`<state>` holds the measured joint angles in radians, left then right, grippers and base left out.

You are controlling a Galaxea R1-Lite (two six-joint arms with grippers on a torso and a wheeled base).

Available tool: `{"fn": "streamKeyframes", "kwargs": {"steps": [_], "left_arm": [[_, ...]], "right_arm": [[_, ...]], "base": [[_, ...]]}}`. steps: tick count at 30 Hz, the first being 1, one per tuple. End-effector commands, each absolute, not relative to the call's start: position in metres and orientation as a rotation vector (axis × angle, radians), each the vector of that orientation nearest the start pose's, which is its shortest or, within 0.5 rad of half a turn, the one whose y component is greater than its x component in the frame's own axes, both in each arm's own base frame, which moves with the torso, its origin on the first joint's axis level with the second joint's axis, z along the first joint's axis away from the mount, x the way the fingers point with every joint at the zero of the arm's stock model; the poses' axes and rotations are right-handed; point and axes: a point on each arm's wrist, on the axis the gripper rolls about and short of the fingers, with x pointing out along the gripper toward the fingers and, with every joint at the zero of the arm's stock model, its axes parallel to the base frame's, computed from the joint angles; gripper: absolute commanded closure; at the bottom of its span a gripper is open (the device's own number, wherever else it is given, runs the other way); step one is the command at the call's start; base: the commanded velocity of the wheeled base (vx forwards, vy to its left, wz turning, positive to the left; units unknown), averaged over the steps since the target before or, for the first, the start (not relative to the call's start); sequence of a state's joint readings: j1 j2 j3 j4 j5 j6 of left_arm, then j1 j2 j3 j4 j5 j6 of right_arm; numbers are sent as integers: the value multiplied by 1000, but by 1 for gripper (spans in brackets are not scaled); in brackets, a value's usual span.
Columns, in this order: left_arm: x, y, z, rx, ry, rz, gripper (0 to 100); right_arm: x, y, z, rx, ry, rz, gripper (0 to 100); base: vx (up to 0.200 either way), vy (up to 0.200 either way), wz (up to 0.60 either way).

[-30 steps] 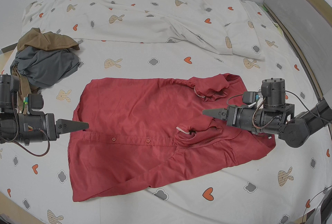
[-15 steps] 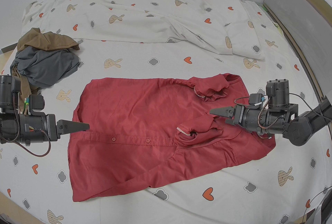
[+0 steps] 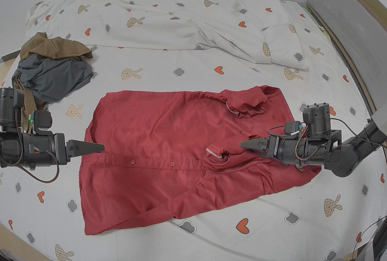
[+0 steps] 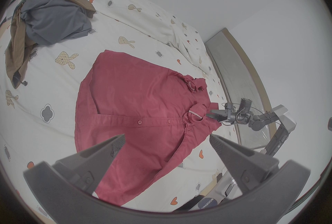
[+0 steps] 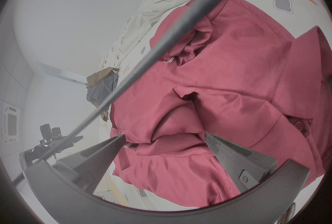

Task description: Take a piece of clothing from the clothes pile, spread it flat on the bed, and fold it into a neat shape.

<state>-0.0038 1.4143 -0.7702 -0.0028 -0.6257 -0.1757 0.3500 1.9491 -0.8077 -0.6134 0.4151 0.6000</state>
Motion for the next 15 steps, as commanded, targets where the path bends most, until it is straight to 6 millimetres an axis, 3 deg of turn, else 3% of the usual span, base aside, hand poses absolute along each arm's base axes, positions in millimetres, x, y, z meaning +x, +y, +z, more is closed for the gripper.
{"fn": "streamKeyframes", "kwargs": {"steps": [1, 8, 15], "left_arm": [[217, -14, 193, -365, 674, -552, 0], [218, -14, 191, -367, 682, -551, 0], [220, -14, 190, -369, 687, -550, 0]], "right_arm": [[317, 130, 90, 569, 783, 560, 0], [318, 136, 86, 563, 790, 575, 0], [335, 143, 100, 577, 708, 608, 0]], "base": [[0, 0, 0], [0, 0, 0], [0, 0, 0]]}}
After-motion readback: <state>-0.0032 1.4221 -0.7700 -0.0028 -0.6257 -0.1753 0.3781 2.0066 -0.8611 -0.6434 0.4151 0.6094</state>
